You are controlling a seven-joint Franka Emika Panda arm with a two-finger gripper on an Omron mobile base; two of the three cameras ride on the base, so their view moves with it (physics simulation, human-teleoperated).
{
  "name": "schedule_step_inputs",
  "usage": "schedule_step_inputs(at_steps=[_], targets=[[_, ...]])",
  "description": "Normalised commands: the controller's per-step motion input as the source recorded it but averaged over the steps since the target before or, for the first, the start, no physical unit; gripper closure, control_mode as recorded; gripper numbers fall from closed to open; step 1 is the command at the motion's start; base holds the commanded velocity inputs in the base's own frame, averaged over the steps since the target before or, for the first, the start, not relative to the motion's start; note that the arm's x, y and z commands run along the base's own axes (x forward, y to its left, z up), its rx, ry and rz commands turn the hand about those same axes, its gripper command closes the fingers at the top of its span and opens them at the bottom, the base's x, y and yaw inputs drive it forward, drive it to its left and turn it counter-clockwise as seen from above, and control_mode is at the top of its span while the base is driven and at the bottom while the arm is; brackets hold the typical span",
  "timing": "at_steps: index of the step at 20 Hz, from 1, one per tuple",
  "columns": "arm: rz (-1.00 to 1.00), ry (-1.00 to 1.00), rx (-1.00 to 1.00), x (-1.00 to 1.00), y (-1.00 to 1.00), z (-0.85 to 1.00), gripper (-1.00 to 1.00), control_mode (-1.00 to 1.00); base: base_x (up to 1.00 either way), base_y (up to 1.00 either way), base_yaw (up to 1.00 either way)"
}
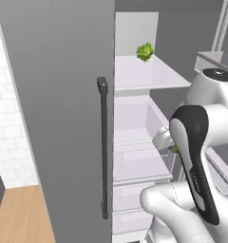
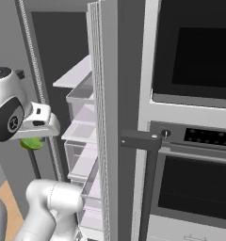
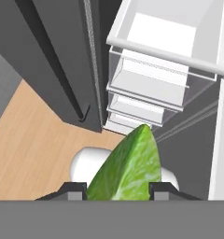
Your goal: Grab a lemon wedge from the fridge and one ice cube from the ice bowl, and put them in the glass of lemonade.
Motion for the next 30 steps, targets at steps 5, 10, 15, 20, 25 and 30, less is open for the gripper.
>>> schedule_step_inputs(at_steps=[5,10,15,20,25,30], targets=[[0.00,0.00,0.00,0.00,0.00,0.00,1.00,-1.00,0.00,0.00,0.00],[0.00,0.00,0.00,-0.01,0.00,0.00,1.00,1.00,-0.18,0.00,0.00],[0.00,0.00,0.00,0.00,0.00,0.00,1.00,1.00,-0.98,0.32,-0.21],[0.00,0.00,0.00,0.00,0.00,0.00,1.00,1.00,-0.91,0.32,-0.34],[0.00,0.00,0.00,0.00,0.00,0.00,1.00,1.00,-0.29,-0.23,-0.39],[0.00,0.00,0.00,0.00,0.00,0.00,1.00,1.00,-0.10,-0.99,-0.38]])
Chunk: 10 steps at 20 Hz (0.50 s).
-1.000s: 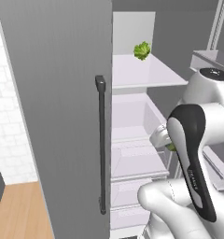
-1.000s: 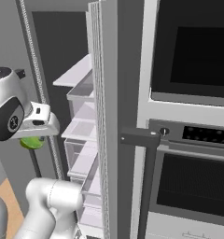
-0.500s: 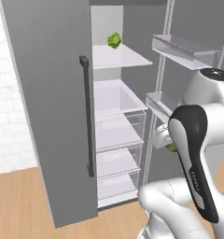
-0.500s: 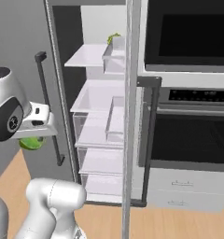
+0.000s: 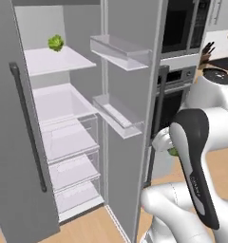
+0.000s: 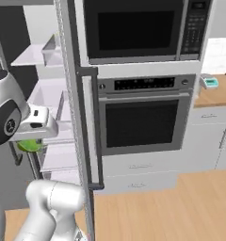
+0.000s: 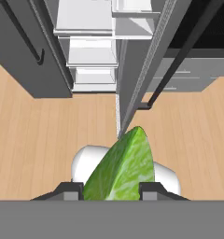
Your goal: Grab a lemon wedge from the fridge and one ice cube from the ice bowl, and put them in the glass of lemonade.
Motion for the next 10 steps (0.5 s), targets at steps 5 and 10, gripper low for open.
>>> schedule_step_inputs(at_steps=[5,10], targets=[[0.00,0.00,0.00,0.00,0.00,0.00,1.00,1.00,0.00,-1.00,-0.32],[0.00,0.00,0.00,0.00,0.00,0.00,1.00,1.00,0.27,-1.00,-0.14]])
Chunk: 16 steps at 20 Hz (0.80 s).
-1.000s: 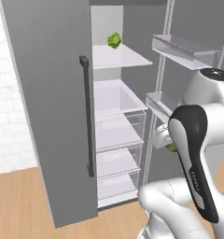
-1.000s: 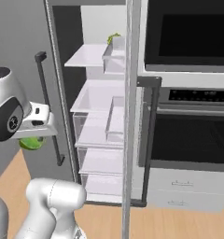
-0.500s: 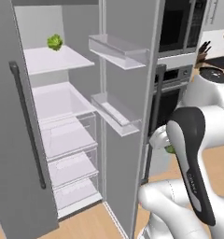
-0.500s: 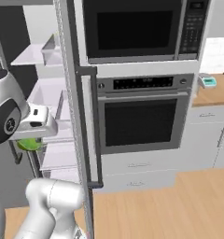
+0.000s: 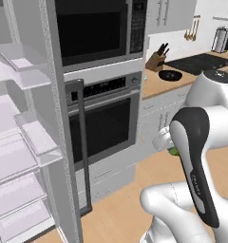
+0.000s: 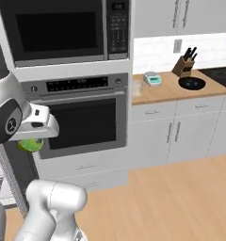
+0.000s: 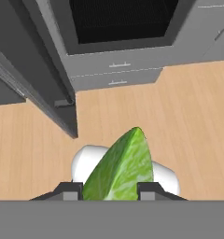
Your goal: Grab a lemon wedge from the fridge and one ice cube from the ice bowl, and put them in the glass of lemonade.
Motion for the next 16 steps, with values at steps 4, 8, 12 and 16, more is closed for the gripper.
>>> schedule_step_inputs(at_steps=[4,8,12,16], targets=[[0.00,0.00,0.00,0.00,0.00,0.00,1.00,1.00,1.00,-1.00,0.12],[0.00,0.00,0.00,0.00,0.00,0.00,1.00,1.00,1.00,-1.00,0.20],[0.00,0.00,0.00,0.00,0.00,0.00,1.00,1.00,1.00,-1.00,0.26],[0.00,0.00,0.00,0.00,0.00,0.00,1.00,1.00,0.88,-1.00,0.27]])
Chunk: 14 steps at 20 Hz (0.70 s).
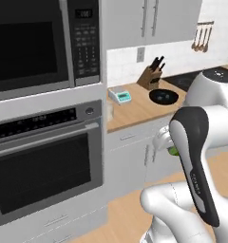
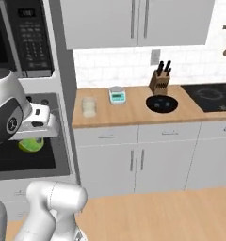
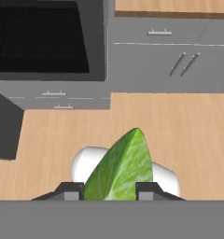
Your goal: Grab a lemon wedge from the fridge and one ice cube from the ice bowl, and put them in the glass of lemonade.
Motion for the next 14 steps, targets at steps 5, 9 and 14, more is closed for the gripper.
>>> schedule_step_inputs(at_steps=[5,9,14], targets=[[0.00,0.00,0.00,0.00,0.00,0.00,1.00,1.00,0.80,-1.00,0.30],[0.00,0.00,0.00,0.00,0.00,0.00,1.00,1.00,0.54,-0.80,0.42],[0.00,0.00,0.00,0.00,0.00,0.00,1.00,1.00,0.26,-0.50,0.47]])
